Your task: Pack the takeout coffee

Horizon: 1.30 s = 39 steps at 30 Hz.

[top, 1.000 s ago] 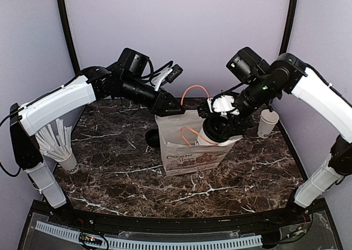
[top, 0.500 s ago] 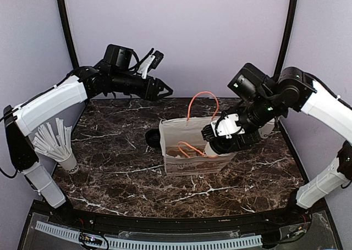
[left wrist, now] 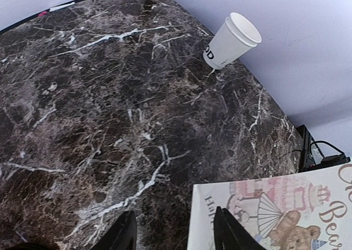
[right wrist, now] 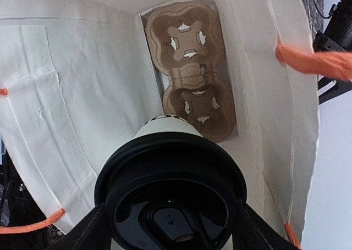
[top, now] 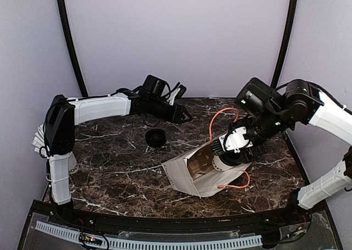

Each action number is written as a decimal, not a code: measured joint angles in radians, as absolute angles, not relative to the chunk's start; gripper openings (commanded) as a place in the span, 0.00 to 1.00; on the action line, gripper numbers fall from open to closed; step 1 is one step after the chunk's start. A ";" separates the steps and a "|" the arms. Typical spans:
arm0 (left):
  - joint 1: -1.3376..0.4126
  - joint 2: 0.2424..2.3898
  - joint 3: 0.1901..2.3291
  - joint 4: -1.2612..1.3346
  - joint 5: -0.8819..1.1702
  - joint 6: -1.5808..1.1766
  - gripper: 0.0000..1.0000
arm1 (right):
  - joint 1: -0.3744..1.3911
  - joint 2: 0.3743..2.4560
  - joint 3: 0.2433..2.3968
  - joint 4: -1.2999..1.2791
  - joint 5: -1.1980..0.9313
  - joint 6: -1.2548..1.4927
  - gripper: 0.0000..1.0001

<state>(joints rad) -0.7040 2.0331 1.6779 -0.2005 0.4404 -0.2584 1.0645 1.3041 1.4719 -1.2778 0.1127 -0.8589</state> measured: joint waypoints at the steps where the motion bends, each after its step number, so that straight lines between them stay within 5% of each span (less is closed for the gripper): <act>1: -0.712 2.033 1.677 -0.193 0.446 -0.265 0.49 | 1.066 1.294 1.467 -1.275 0.115 -0.859 0.57; 39: -0.754 2.108 1.632 -0.183 0.659 -0.298 0.49 | 1.115 1.208 1.024 -0.670 0.314 -1.123 0.53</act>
<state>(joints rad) -0.7540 2.1078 1.6321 -0.1825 0.6590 -0.2981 1.1149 1.2076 1.0241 -0.6697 0.3141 -1.1229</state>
